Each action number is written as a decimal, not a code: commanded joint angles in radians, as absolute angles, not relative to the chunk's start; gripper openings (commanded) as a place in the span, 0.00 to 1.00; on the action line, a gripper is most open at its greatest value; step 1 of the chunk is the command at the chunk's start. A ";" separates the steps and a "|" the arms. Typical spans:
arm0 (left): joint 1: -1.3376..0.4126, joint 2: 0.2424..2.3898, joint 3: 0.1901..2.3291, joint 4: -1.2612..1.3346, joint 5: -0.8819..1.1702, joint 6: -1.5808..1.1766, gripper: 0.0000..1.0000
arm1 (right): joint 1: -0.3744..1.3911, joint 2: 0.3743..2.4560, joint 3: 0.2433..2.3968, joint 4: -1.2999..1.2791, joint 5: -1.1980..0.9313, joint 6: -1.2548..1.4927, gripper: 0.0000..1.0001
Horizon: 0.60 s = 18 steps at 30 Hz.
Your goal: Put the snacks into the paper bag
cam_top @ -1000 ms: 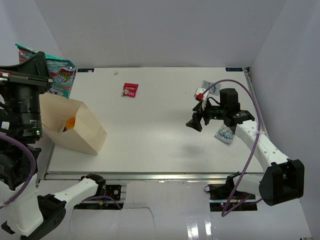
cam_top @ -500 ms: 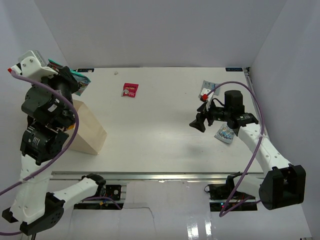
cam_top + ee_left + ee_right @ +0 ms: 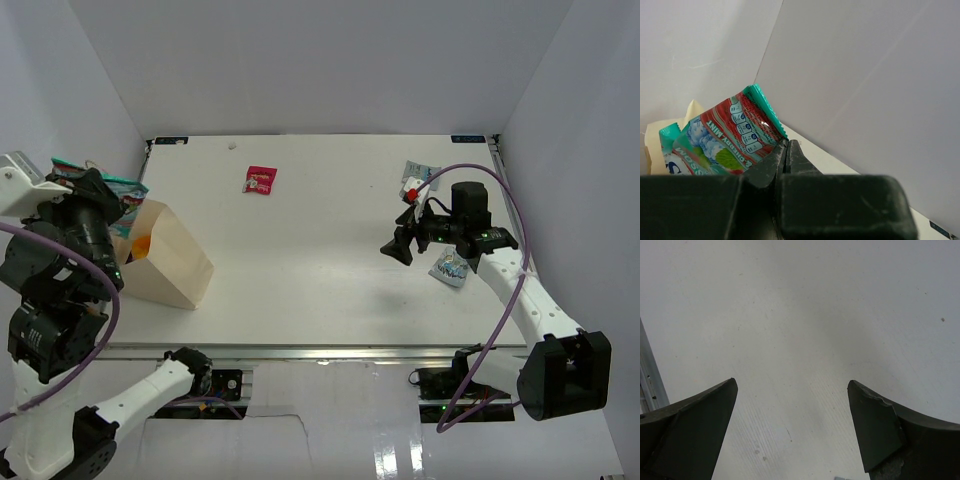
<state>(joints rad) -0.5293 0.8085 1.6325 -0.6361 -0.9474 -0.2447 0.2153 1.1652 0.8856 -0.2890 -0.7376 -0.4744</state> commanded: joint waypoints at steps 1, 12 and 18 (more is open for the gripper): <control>-0.566 0.799 1.654 -0.679 -0.994 -0.253 0.00 | 0.210 1.144 0.887 -0.276 -0.765 -0.468 0.97; -0.759 0.677 1.520 -0.692 -1.210 -0.313 0.00 | 0.209 1.137 0.888 -0.279 -0.767 -0.459 0.97; -0.854 0.673 1.499 -0.718 -1.296 -0.325 0.03 | 0.209 1.134 0.884 -0.279 -0.770 -0.451 0.97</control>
